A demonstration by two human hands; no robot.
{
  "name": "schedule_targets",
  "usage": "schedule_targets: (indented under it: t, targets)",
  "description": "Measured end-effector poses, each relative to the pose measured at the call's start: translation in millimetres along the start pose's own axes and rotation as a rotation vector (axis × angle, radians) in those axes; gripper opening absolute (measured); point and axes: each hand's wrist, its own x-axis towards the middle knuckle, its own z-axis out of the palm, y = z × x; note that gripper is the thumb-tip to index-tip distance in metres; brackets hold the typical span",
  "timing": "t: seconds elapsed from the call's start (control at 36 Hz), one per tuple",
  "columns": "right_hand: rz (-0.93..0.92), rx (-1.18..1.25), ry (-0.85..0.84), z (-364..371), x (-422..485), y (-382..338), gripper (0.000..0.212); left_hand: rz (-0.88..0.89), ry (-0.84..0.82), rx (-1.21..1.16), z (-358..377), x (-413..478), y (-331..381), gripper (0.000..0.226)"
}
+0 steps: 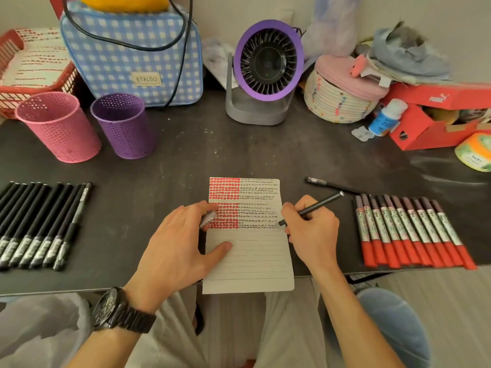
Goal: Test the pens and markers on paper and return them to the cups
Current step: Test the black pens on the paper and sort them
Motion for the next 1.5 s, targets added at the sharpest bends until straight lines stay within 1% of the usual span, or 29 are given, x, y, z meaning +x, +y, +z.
schedule_targets:
  t: [0.19,0.44,0.61,0.67,0.72,0.78,0.83,0.89,0.94,1.0,1.03,1.11,1.14,1.19,1.31,1.5]
  targets:
    - [-0.002,0.002,0.011,0.4,0.4,0.7,0.033,-0.003,0.013,-0.003,-0.3,-0.9,1.3,0.067]
    - [-0.002,-0.022,0.014,-0.4,0.4,0.0,0.030,-0.024,-0.005,-0.008,-0.8,-1.7,0.4,0.068]
    - [-0.014,-0.037,0.021,-1.7,0.1,-0.3,0.032,-0.025,-0.024,-0.008,-1.0,-2.1,0.9,0.069]
    - [0.009,0.027,0.076,-4.4,0.3,-0.4,0.034,-0.024,-0.029,-0.010,-1.4,-2.4,0.6,0.069]
    - [0.061,0.165,0.159,-8.2,-0.3,-1.7,0.037,-0.011,-0.030,-0.011,-1.1,-2.8,0.8,0.069]
    - [0.077,0.263,0.186,-11.4,-2.7,-3.9,0.037,0.009,-0.018,-0.025,-0.5,-3.4,1.7,0.069]
    - [0.059,0.283,0.154,-12.9,-7.7,-7.7,0.032,0.026,-0.008,-0.051,0.5,-4.3,1.4,0.066]
    - [0.064,0.331,0.083,-15.2,-14.7,-11.2,0.025,0.043,0.004,-0.101,0.8,-5.8,-0.5,0.059]
    - [0.118,0.476,-0.022,-18.3,-23.3,-17.8,0.026,0.059,0.031,-0.174,-0.5,-7.7,-1.2,0.045]
    - [0.146,0.566,-0.110,-20.6,-33.0,-26.5,0.029,0.077,0.073,-0.227,-2.1,-9.3,-0.8,0.033]
    - [0.142,0.577,-0.147,-20.9,-38.3,-31.6,0.027,0.087,0.095,-0.237,-2.5,-9.9,-0.7,0.030]
    - [0.115,0.579,-0.251,-19.6,-53.3,-47.2,0.011,0.107,0.140,-0.224,-2.6,-11.0,-2.9,0.020]
    - [0.102,0.570,-0.275,-19.1,-57.4,-50.4,0.011,0.107,0.156,-0.227,-2.7,-11.4,-3.4,0.019]
    - [0.075,0.537,-0.290,-18.2,-63.3,-54.7,0.013,0.108,0.192,-0.269,-3.1,-13.1,-2.8,0.021]
    - [0.044,0.523,-0.257,-16.9,-67.6,-57.3,0.013,0.141,0.238,-0.330,-4.7,-16.3,2.2,0.022]
    - [0.036,0.532,-0.265,-16.9,-69.4,-59.0,0.014,0.193,0.235,-0.312,-13.0,-18.8,12.6,0.030]
